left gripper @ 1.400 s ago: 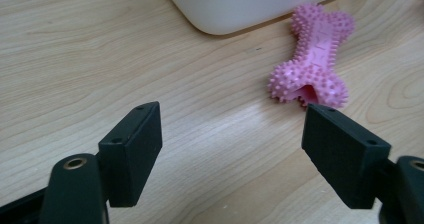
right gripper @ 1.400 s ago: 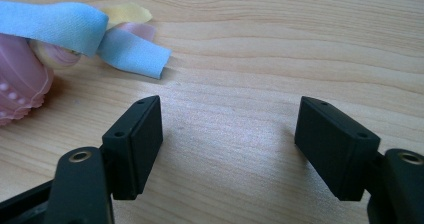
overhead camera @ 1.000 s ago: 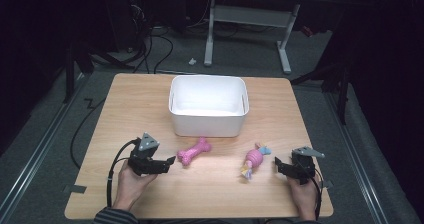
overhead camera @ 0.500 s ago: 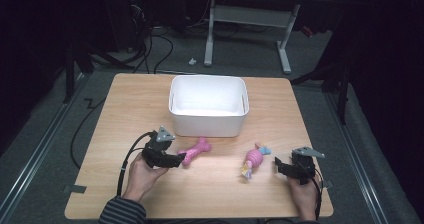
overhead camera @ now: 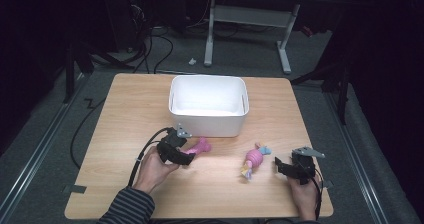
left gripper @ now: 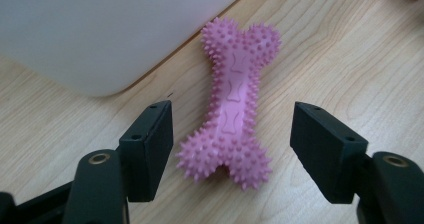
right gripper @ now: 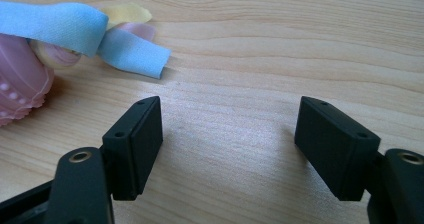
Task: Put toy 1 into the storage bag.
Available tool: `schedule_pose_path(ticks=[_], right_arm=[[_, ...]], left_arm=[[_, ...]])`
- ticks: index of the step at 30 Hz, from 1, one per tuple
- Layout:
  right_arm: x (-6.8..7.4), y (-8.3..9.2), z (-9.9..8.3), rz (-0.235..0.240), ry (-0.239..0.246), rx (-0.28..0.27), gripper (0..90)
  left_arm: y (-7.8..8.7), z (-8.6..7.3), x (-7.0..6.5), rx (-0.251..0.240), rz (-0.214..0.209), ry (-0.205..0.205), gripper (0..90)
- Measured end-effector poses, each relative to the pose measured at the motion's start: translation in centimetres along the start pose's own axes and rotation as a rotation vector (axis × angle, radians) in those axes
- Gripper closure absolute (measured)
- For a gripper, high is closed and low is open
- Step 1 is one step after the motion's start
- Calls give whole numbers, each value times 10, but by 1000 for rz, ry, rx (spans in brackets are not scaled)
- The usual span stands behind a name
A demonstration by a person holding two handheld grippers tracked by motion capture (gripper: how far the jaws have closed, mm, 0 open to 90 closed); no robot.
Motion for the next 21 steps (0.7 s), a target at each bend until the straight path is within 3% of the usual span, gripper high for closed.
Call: schedule_pose_path(ticks=[4, 6, 7, 15, 19, 21], right_arm=[[0, 0, 0, 0, 0, 0, 273], [0, 0, 0, 0, 0, -2, 273], [0, 0, 0, 0, 0, -2, 273], [0, 0, 0, -1, 1, -2, 273], [0, 0, 0, -1, 1, -2, 273], [0, 0, 0, -1, 1, -2, 272]], left_arm=[[-8, 5, -1, 21, 10, -8, 342], [-15, 10, -2, 53, 65, -41, 335], [-16, 12, -2, 55, 70, -48, 331], [-28, 20, -3, 96, 56, -67, 367], [-37, 20, -1, 126, 49, -59, 396], [-41, 20, 1, 137, 65, -45, 411]])
Point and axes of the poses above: each handheld gripper's, and its own axes: y roughly backward along the jaws, z roughly out of its top, x roughly to its left, the point moved 2 cm from there along -y, roughly forward along the jaws, and after that the axes turned 6 degrees about -z, right-handed, at the moved point
